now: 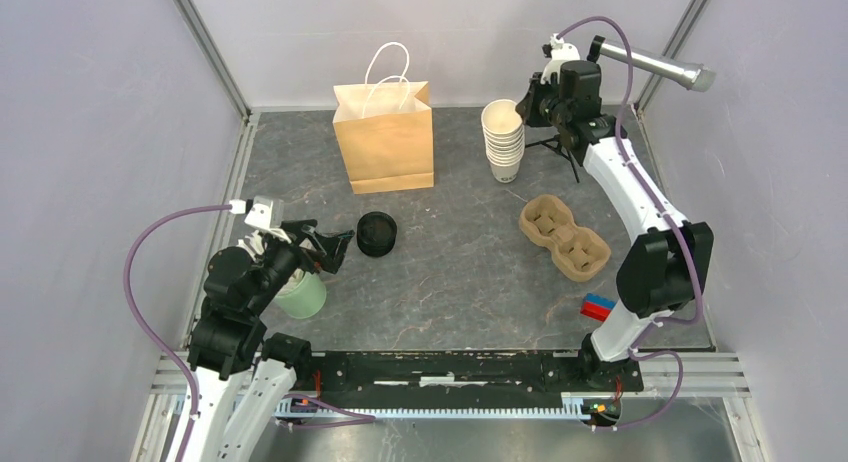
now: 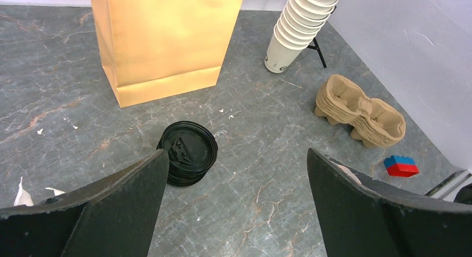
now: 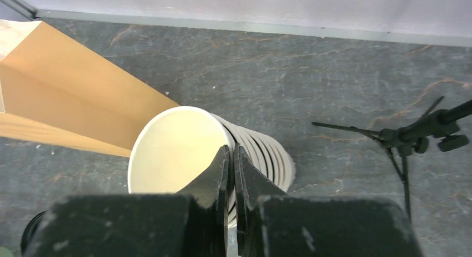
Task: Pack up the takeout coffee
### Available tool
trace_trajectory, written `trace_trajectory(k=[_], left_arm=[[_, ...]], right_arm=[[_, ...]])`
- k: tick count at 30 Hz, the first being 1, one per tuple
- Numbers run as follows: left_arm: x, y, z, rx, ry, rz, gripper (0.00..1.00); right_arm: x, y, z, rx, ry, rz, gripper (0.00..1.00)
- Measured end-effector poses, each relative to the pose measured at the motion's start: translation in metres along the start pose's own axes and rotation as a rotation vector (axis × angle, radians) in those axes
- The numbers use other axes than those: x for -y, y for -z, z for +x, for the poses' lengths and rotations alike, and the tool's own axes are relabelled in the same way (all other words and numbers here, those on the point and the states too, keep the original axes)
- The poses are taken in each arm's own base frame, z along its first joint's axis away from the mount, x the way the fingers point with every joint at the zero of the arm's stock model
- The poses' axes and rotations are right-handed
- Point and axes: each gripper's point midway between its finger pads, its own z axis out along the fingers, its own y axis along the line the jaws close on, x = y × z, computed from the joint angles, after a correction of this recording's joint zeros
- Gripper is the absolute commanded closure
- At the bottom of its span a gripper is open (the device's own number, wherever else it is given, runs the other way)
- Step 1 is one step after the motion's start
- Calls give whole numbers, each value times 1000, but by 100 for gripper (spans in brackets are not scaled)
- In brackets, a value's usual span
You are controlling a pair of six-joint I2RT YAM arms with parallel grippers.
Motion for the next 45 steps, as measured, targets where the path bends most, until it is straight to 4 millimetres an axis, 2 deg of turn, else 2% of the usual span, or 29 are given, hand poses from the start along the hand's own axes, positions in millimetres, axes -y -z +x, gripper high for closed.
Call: trace_trajectory(k=[3,9,14,18,22,26,30,35,40,45], left_arm=[[0,0,0,0,0,0,0],[-1,-2,1,-8,2,-3,0],[-2,-13,-1,-60,14,-15,1],[7,-30,-28,-106,25,-5,5],[16,-50,-62,-110,28,13,9],[21,-71,-72,-156,49,23,12],[35,-99,-68,-227,68,53,13],[63,-139,-49,-324,54,98,15],[78,-174,-27,-389,93,111,18],[96,-205,-19,-410,129,123,22]], right_arm=[[-1,-4,6,-20,-50,-31,100],[-20,-3,3,-21,-153,-141,100],[-27,-3,14,-53,-187,-183,100],[-32,0,27,-65,-226,-219,100],[-38,17,37,-80,-255,-243,100],[-48,29,41,-88,-256,-276,100],[-60,38,44,-96,-254,-310,100],[-70,42,42,-93,-245,-331,100],[-73,43,39,-91,-241,-336,100],[-75,44,42,-102,-229,-334,100]])
